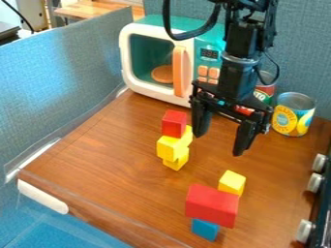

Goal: Take the red block and put on top of the yellow cube

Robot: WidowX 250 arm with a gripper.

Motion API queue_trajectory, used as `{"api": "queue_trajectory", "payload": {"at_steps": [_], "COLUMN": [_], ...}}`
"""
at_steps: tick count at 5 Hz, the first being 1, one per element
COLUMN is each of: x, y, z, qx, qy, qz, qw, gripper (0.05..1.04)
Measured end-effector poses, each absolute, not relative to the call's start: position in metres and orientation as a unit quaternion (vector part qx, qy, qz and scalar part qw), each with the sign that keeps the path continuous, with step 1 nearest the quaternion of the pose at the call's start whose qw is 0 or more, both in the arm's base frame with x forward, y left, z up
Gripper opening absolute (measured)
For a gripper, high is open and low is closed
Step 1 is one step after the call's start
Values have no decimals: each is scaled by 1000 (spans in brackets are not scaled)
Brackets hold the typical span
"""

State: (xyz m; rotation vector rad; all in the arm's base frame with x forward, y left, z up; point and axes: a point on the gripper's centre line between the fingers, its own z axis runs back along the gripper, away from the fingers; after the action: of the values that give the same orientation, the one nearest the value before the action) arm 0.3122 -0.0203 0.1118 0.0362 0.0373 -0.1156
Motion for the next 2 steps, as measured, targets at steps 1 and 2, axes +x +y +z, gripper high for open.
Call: {"api": "queue_trajectory", "payload": {"at_steps": [1, 2], "x": [310, 302], "y": [-20, -15], "z": [102, 97], "qx": [19, 40], "qy": [35, 51], "qz": [-53, 35], "qw": [998, 997], "gripper": [1000, 1000]}}
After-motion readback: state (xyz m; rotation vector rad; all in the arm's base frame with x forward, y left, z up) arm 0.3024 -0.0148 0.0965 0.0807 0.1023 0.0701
